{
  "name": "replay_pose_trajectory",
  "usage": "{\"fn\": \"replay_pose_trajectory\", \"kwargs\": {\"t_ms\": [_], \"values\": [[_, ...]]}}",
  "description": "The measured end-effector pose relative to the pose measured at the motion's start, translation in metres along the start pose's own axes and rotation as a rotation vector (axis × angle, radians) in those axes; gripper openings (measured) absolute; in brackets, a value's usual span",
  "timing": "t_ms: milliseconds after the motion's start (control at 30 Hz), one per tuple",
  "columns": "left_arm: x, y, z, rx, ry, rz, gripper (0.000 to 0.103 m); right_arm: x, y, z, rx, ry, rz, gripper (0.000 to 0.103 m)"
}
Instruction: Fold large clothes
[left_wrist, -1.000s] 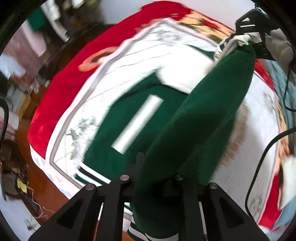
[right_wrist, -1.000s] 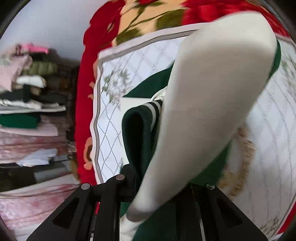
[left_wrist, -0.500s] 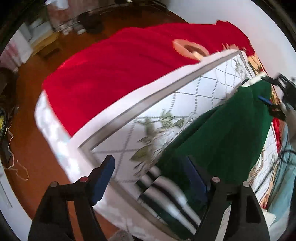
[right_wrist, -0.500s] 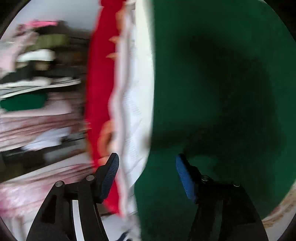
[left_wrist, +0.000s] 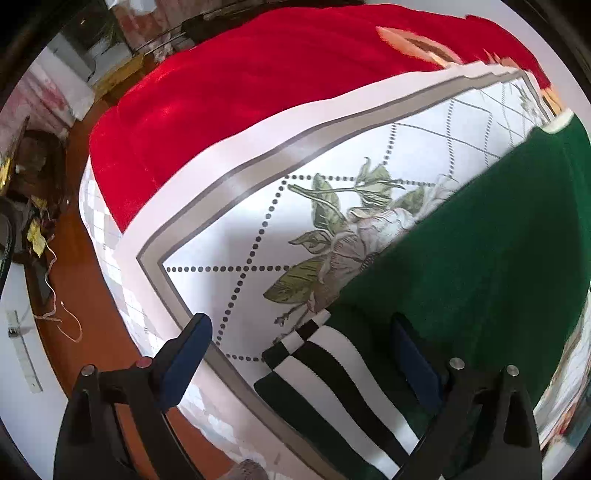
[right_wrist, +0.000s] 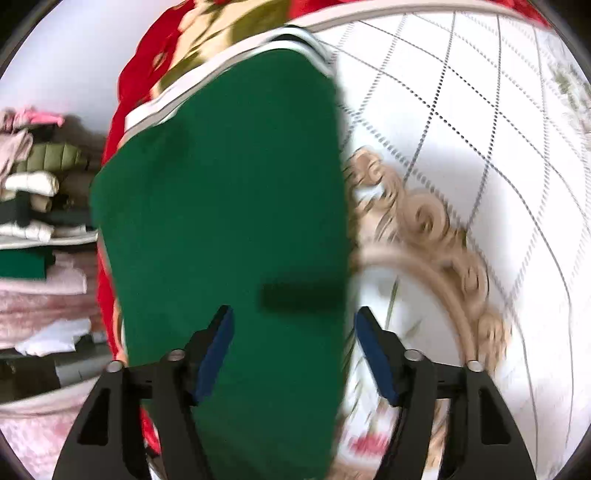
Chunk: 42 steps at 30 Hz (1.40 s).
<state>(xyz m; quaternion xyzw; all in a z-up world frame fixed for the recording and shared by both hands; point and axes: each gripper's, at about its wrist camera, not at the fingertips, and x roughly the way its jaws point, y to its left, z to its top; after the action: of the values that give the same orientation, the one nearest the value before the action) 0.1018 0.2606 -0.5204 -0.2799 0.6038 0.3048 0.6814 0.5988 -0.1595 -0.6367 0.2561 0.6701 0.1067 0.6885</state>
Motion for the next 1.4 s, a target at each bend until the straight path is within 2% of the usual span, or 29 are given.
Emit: {"fn": "replay_pose_trajectory", "kwargs": {"t_ms": [67,100,133,167,200,267,333,433,567,667,733,767,900,967,1033,1100,1133,1200,1300,1400], "values": [[-0.007,0.002,-0.002,-0.014,-0.002,0.002,0.098,0.029,-0.019,0.019,0.041,0.033,0.08,0.083],[-0.012,0.003,-0.004,-0.028,-0.005,0.0,0.098,0.042,-0.024,0.024,0.066,0.047,0.153,0.085],[-0.016,0.005,-0.006,-0.039,-0.007,0.004,0.098,0.049,-0.024,0.025,0.078,0.031,0.198,0.085],[-0.02,0.006,-0.007,-0.048,-0.01,0.015,0.098,0.049,-0.022,0.026,0.07,-0.012,0.217,0.078],[-0.027,0.007,-0.009,-0.056,-0.021,0.029,0.098,0.05,-0.014,0.026,0.038,-0.046,0.231,0.065],[-0.034,0.006,-0.011,-0.062,-0.04,0.055,0.098,0.054,-0.004,0.023,0.009,-0.053,0.216,0.036],[-0.039,0.005,-0.014,-0.069,-0.058,0.076,0.098,0.047,-0.007,0.016,0.034,-0.075,0.241,0.024],[-0.042,-0.003,-0.016,-0.057,-0.059,0.087,0.098,0.014,-0.024,-0.006,0.138,-0.149,0.265,0.019],[-0.053,-0.015,-0.019,-0.054,-0.083,0.073,0.098,-0.05,-0.082,-0.052,0.296,-0.232,0.216,0.019],[-0.061,-0.012,-0.018,-0.067,-0.107,0.049,0.098,-0.1,-0.137,-0.128,0.427,-0.264,0.093,0.019],[-0.067,-0.018,-0.021,-0.071,-0.117,0.043,0.098,-0.116,-0.165,-0.169,0.449,-0.218,0.015,0.022],[-0.067,-0.02,-0.021,-0.072,-0.117,0.044,0.098,-0.117,-0.179,-0.189,0.459,-0.182,0.002,0.027],[-0.057,-0.029,-0.012,-0.076,-0.104,0.012,0.097,-0.106,-0.219,-0.227,0.491,0.002,-0.039,0.044],[-0.053,-0.044,-0.001,-0.037,-0.125,0.006,0.097,-0.107,-0.224,-0.236,0.482,0.053,-0.064,0.051],[-0.045,-0.06,0.013,0.014,-0.144,0.038,0.097,-0.121,-0.223,-0.245,0.453,0.057,-0.094,0.051],[-0.037,-0.074,0.027,0.044,-0.158,0.027,0.097,-0.134,-0.219,-0.25,0.439,0.047,-0.118,0.051],[-0.033,-0.081,0.033,0.06,-0.167,0.046,0.097,-0.139,-0.215,-0.251,0.436,0.042,-0.12,0.051],[-0.019,-0.098,0.045,0.116,-0.188,0.089,0.097,-0.149,-0.197,-0.246,0.407,0.03,-0.132,0.051],[0.013,-0.116,0.056,0.196,-0.159,0.171,0.098,-0.166,-0.176,-0.247,0.317,-0.02,-0.156,0.051],[0.018,-0.118,0.058,0.204,-0.149,0.189,0.098,-0.162,-0.132,-0.224,0.189,-0.063,-0.172,0.051]]}}
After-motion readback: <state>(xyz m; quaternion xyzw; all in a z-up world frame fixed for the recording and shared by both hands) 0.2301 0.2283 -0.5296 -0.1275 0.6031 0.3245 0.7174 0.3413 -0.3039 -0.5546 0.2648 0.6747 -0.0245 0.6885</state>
